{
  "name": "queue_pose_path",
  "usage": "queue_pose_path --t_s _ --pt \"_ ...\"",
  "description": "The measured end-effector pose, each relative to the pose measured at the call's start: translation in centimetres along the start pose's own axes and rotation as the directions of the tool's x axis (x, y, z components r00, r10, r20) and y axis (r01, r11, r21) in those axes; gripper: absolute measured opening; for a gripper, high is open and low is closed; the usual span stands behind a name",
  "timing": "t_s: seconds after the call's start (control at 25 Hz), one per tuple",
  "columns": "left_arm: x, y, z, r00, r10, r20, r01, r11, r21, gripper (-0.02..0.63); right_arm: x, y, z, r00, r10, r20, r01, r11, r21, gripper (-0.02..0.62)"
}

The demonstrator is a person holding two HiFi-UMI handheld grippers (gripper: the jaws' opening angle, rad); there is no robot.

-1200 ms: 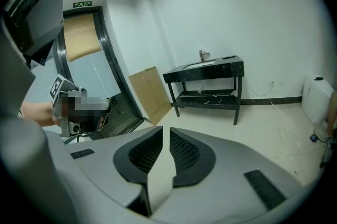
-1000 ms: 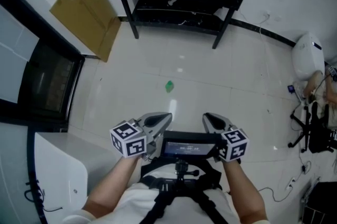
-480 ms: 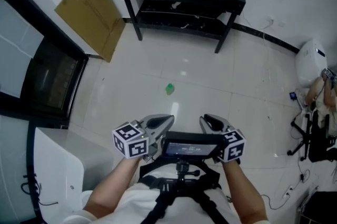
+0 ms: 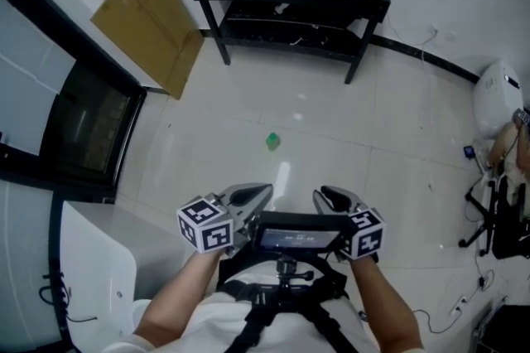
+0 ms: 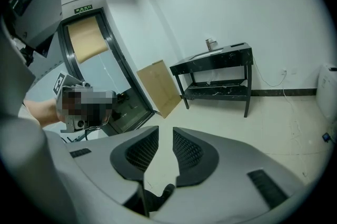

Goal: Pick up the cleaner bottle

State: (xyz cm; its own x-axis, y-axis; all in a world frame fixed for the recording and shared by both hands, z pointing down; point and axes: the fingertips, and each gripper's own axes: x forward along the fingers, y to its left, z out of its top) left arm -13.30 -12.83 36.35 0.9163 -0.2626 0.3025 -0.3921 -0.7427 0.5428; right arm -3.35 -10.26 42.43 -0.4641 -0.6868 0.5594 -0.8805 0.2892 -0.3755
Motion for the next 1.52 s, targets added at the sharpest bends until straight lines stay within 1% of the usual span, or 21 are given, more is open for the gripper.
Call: queue_pose_path --t_s 0.08,0.2,0.4,0.52,0.68,0.84,1.08,1.4,1.52 --pt "0.2 0.0 0.3 1.000 -0.025 0.002 0.025 1.000 -0.006 0.000 -0.1 -0.1 0.0 1.000 -0.018 0.000 0.018 1.000 0.000 0.091" --pt "0.1 0.2 0.5 0.998 -0.052 -0.025 0.052 0.999 0.013 0.000 -0.2 -0.4 0.0 0.998 -0.054 0.008 0.054 0.998 0.024 0.091" --pt "-1.4 2.0 0.8 0.998 -0.059 -0.037 0.060 0.998 0.007 0.000 0.7 0.4 -0.6 0.996 -0.090 0.003 0.090 0.993 0.073 0.091" --pt "-2.0 2.6 0.7 0.997 -0.075 -0.037 0.075 0.997 0.001 0.000 0.9 0.9 -1.0 0.995 -0.104 -0.011 0.104 0.991 0.081 0.091" --pt "-2.9 3.5 0.3 0.997 -0.068 -0.044 0.068 0.998 -0.007 0.000 1.3 1.1 -1.3 0.991 -0.129 -0.020 0.131 0.988 0.082 0.091" --pt "-3.4 3.9 0.1 0.996 -0.077 -0.049 0.077 0.997 -0.010 0.000 1.6 1.3 -1.1 0.988 -0.152 -0.021 0.153 0.984 0.089 0.091" --pt "-3.5 4.1 0.3 0.994 -0.096 -0.058 0.096 0.995 -0.004 0.000 2.0 1.4 -0.5 0.985 -0.172 -0.021 0.173 0.980 0.096 0.091" --pt "-3.3 4.7 -0.3 0.994 -0.084 -0.075 0.083 0.996 -0.010 0.000 2.4 1.0 -0.4 0.983 -0.180 -0.030 0.182 0.978 0.102 0.091" --pt "-3.1 5.2 -0.8 0.993 -0.081 -0.086 0.080 0.997 -0.017 0.000 2.7 0.9 -0.5 0.984 -0.173 -0.030 0.175 0.977 0.120 0.091"
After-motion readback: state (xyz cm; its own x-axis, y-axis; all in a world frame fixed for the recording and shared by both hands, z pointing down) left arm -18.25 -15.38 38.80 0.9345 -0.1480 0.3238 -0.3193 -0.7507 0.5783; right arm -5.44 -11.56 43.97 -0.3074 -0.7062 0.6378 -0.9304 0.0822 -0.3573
